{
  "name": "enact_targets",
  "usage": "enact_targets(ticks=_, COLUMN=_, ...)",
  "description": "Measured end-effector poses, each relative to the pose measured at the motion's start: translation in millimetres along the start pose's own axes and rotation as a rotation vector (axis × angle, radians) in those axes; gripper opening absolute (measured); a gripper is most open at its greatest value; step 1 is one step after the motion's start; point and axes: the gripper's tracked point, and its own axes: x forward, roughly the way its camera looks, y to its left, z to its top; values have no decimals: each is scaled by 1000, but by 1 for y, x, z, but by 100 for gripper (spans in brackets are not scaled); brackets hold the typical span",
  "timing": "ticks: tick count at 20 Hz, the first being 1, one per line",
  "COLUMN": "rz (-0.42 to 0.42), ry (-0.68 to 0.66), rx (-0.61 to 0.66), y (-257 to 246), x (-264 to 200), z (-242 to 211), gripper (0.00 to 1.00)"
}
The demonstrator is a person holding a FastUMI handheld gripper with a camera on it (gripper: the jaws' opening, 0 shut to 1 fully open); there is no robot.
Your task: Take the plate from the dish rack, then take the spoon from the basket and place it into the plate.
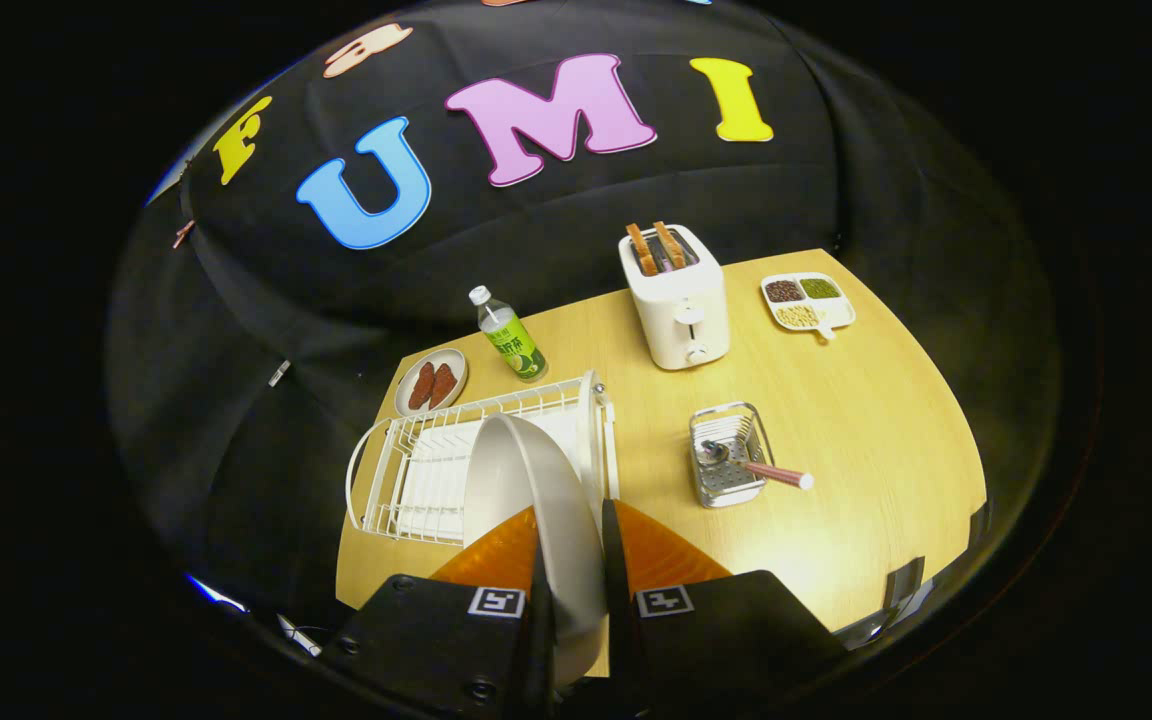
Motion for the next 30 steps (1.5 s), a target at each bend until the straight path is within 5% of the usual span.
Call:
enact_targets(ticks=13, rz=-64, ry=195, rx=242, y=-114, x=1, z=-142, gripper=26)
enact_targets(ticks=30, rz=-38, ry=223, rx=372, y=-119, x=58, z=-169, gripper=27)
